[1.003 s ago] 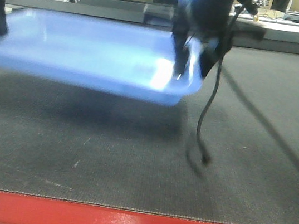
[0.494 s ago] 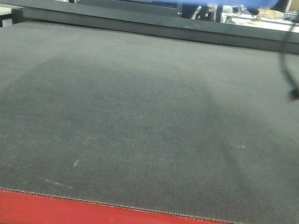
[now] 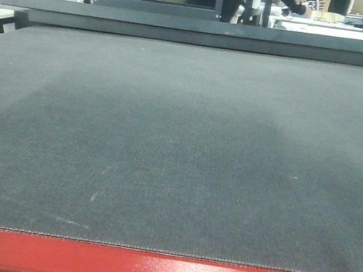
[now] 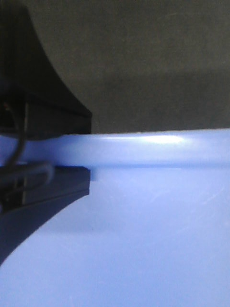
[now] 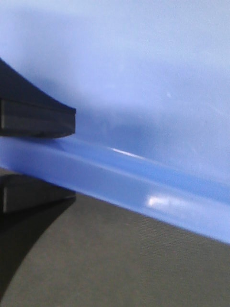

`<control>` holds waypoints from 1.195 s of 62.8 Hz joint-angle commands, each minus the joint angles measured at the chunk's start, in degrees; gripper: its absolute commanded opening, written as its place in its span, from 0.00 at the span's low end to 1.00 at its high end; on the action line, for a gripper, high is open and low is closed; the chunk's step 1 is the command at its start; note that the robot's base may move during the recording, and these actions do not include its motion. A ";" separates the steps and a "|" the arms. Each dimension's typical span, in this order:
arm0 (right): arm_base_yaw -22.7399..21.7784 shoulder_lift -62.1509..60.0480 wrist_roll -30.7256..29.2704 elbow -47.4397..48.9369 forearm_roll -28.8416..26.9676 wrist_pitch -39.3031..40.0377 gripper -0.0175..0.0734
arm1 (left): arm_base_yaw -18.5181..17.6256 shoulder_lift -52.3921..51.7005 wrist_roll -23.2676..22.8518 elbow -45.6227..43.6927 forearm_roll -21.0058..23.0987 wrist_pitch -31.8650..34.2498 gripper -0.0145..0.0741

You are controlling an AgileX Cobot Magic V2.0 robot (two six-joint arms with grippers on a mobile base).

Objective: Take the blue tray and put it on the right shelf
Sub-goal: 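Hold the tray raised with both grippers while the base backs away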

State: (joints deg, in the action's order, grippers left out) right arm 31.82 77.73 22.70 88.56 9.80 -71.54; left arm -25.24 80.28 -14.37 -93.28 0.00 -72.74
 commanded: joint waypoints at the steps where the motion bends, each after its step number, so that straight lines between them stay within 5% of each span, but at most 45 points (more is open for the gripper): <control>1: 0.82 -4.36 -2.23 -1.41 2.08 -0.91 0.22 | -1.71 -1.97 1.30 -1.81 0.00 -3.88 0.12; 30: 0.82 -8.44 -2.23 -2.81 -0.32 -4.85 0.22 | -10.85 -1.97 -0.25 -1.81 3.31 -3.93 0.12; 75: 0.82 -8.76 -2.23 -8.57 -1.41 -4.49 0.22 | -11.23 -1.97 -0.51 4.68 7.14 -3.93 0.12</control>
State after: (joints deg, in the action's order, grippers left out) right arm 32.08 70.54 22.59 78.29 11.53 -71.74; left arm -34.74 79.93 -17.55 -87.30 0.00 -72.88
